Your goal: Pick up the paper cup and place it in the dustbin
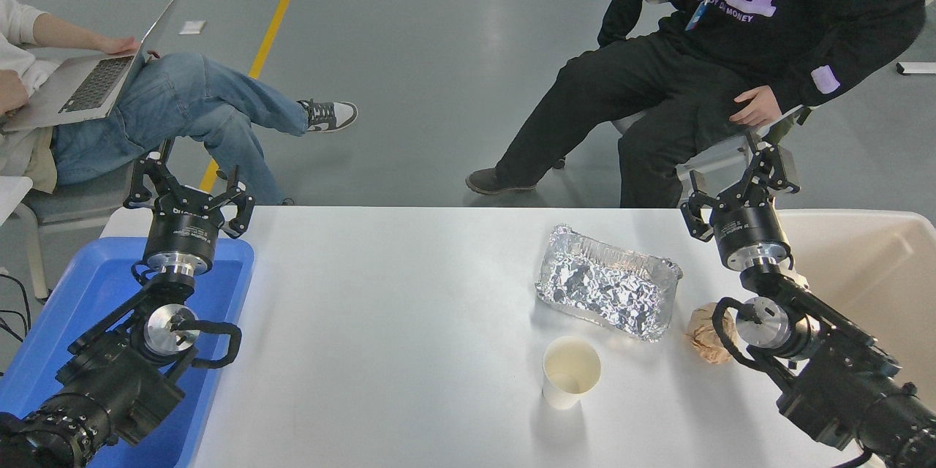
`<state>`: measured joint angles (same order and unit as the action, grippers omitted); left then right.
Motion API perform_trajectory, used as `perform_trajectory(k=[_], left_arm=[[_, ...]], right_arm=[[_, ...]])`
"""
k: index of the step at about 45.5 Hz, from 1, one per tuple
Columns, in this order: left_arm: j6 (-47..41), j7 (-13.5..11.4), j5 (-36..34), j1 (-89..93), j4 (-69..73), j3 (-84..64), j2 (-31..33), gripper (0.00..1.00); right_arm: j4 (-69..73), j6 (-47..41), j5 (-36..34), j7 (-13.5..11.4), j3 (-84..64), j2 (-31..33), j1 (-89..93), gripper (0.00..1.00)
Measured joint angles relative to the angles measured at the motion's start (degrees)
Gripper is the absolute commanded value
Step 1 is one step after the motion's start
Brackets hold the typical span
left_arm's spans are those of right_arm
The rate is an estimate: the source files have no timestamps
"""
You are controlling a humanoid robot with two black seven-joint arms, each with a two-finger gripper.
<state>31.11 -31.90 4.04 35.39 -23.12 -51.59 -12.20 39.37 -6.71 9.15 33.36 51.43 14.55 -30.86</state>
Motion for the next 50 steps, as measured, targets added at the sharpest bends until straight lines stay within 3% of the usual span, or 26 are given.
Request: perform_trajectory(k=[50], left_arm=[[0.0, -0.09, 0.0, 0.01, -0.03, 0.0, -0.01, 0.99]], right_arm=[[0.36, -0.23, 0.0, 0.06, -0.08, 1.3, -1.54, 1.0]])
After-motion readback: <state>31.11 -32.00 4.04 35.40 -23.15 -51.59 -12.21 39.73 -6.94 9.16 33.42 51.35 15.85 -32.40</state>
